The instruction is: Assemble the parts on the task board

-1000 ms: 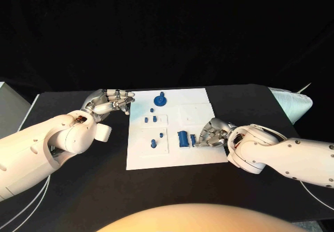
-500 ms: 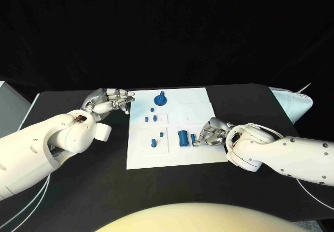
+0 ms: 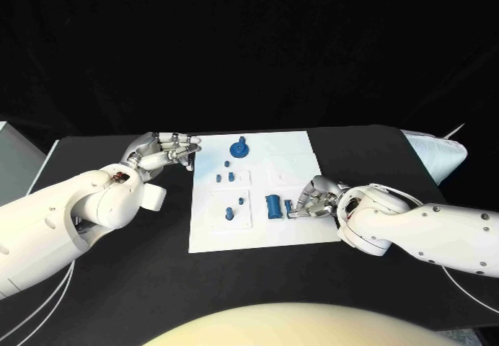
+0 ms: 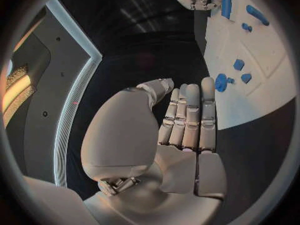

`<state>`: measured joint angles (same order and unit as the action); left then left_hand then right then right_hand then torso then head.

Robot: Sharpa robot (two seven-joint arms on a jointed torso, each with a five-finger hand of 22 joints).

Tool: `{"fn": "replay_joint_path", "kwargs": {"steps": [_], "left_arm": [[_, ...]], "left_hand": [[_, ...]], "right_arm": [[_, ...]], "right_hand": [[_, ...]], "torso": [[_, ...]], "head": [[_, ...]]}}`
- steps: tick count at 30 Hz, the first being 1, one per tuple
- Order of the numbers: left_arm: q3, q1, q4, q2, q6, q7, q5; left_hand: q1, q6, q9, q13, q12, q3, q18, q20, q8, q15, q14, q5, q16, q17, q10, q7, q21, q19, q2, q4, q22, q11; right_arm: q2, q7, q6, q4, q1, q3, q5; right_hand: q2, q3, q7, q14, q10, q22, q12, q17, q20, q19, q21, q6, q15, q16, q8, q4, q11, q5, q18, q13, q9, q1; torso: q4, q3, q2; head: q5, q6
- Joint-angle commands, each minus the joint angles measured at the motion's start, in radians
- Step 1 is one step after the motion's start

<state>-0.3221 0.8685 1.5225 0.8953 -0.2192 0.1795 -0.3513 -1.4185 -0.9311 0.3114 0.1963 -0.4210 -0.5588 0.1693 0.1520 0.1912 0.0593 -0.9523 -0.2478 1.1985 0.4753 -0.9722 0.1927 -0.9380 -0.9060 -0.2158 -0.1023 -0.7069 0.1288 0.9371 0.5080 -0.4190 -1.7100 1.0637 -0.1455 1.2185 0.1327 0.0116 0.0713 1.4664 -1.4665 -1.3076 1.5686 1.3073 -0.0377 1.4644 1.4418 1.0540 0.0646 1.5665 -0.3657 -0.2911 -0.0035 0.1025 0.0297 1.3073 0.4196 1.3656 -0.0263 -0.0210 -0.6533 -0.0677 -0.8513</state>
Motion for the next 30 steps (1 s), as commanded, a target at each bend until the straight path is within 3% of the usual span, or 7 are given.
{"fn": "replay_joint_path", "kwargs": {"steps": [1, 4, 12, 16, 23, 28, 30], "left_arm": [[-0.001, 0.0, 0.001, -0.002, 0.014, 0.007, 0.005], [-0.001, 0.0, 0.0, -0.003, 0.014, 0.007, 0.005], [-0.001, 0.0, -0.001, -0.005, 0.015, 0.008, 0.005], [-0.001, 0.0, -0.002, -0.006, 0.014, 0.009, 0.005], [-0.001, 0.0, -0.006, -0.013, 0.011, 0.013, 0.012], [-0.001, 0.0, -0.033, -0.03, -0.001, 0.026, 0.029], [-0.001, 0.0, -0.049, -0.04, -0.012, 0.036, 0.043]], "left_hand": [[-0.003, -0.001, -0.001, -0.001, -0.005, 0.002, 0.016, 0.0, 0.004, -0.002, 0.004, -0.001, -0.002, -0.001, 0.006, -0.002, 0.005, -0.01, 0.009, -0.006, 0.001, -0.002], [-0.003, -0.001, -0.001, -0.001, -0.005, 0.002, 0.016, 0.0, 0.004, -0.002, 0.004, -0.001, -0.002, -0.001, 0.006, -0.002, 0.005, -0.01, 0.009, -0.006, 0.001, -0.002], [-0.003, -0.001, -0.001, -0.001, -0.005, 0.002, 0.016, 0.0, 0.004, -0.002, 0.004, -0.001, -0.002, -0.001, 0.006, -0.002, 0.005, -0.01, 0.009, -0.006, 0.001, -0.002], [-0.003, -0.001, -0.001, -0.001, -0.005, 0.002, 0.016, 0.0, 0.004, -0.002, 0.004, -0.001, -0.002, -0.001, 0.006, -0.002, 0.005, -0.01, 0.009, -0.006, 0.001, -0.002], [-0.003, 0.0, -0.002, -0.001, -0.006, 0.003, 0.016, 0.0, 0.005, -0.002, 0.004, -0.001, -0.002, -0.001, 0.007, -0.002, 0.007, -0.011, 0.008, -0.008, 0.002, -0.002], [-0.003, 0.0, -0.003, -0.001, -0.006, 0.003, 0.015, 0.0, 0.005, -0.002, 0.005, -0.001, -0.002, -0.001, 0.007, -0.002, 0.007, -0.011, 0.008, -0.008, 0.003, -0.002], [-0.001, 0.001, -0.003, -0.001, -0.006, 0.004, 0.015, 0.0, 0.004, -0.002, 0.006, -0.001, -0.002, -0.002, 0.008, -0.001, 0.008, -0.011, 0.006, -0.01, 0.003, -0.002]], "right_arm": [[0.008, -0.06, -0.057, -0.008, -0.002, 0.0, -0.037], [0.017, -0.098, -0.088, -0.02, -0.001, 0.002, -0.057], [0.013, -0.123, -0.095, -0.045, 0.001, 0.004, -0.025], [0.008, -0.119, -0.11, -0.046, 0.001, 0.004, -0.002], [-0.003, -0.154, -0.198, -0.025, 0.007, 0.007, -0.03], [-0.031, -0.326, -0.28, 0.035, 0.024, 0.008, -0.239], [-0.049, -0.431, -0.294, 0.076, 0.031, 0.009, -0.37]], "right_hand": [[0.011, 0.006, 0.005, 0.104, -0.104, -0.198, 0.002, 0.263, 0.003, 0.074, -0.008, -0.007, 0.002, 0.004, 0.007, -0.002, 0.004, 0.014, -0.001, 0.263, -0.003, -0.023], [0.026, -0.012, 0.006, 0.104, -0.104, -0.197, 0.002, 0.263, 0.0, 0.074, -0.013, -0.005, 0.0, 0.004, 0.004, -0.002, 0.005, 0.064, 0.0, 0.263, -0.002, -0.049], [0.025, -0.026, -0.027, 0.104, -0.104, -0.199, 0.002, 0.263, 0.017, 0.075, -0.011, 0.037, 0.022, 0.004, -0.082, -0.001, -0.022, 0.054, 0.0, 0.263, 0.057, -0.035], [0.022, -0.025, -0.028, 0.104, -0.104, -0.199, 0.002, 0.263, 0.019, 0.075, -0.012, 0.033, 0.024, 0.004, -0.089, -0.001, -0.024, 0.049, 0.0, 0.263, 0.064, -0.033], [0.02, -0.025, -0.019, 0.104, -0.104, -0.195, 0.002, 0.263, 0.019, 0.074, -0.021, -0.005, 0.021, 0.004, -0.085, -0.001, -0.017, 0.057, 0.001, 0.263, 0.072, -0.035], [-0.01, -0.003, -0.006, 0.103, -0.096, -0.154, -0.014, 0.257, 0.011, 0.051, -0.115, -0.048, 0.01, 0.001, -0.077, 0.003, -0.005, 0.073, 0.019, 0.257, 0.08, -0.006], [-0.018, 0.009, 0.005, 0.085, -0.048, -0.09, -0.103, 0.191, 0.004, 0.016, -0.255, -0.075, 0.002, -0.036, -0.071, 0.004, 0.005, 0.085, 0.045, 0.22, 0.085, 0.015]], "torso": [[0.0006, 0.0004, 0.0], [0.0003, 0.0006, 0.0], [-0.0005, 0.001, -0.001], [0.0, -0.0003, 0.0], [-0.0013, -0.0013, 0.003], [-0.0015, -0.0033, 0.011], [-0.0016, -0.006, 0.019]], "head": [[0.0, 0.001], [0.0, 0.001], [0.0, 0.001], [0.001, 0.003], [0.005, 0.012], [0.006, 0.025], [0.007, 0.035]]}}
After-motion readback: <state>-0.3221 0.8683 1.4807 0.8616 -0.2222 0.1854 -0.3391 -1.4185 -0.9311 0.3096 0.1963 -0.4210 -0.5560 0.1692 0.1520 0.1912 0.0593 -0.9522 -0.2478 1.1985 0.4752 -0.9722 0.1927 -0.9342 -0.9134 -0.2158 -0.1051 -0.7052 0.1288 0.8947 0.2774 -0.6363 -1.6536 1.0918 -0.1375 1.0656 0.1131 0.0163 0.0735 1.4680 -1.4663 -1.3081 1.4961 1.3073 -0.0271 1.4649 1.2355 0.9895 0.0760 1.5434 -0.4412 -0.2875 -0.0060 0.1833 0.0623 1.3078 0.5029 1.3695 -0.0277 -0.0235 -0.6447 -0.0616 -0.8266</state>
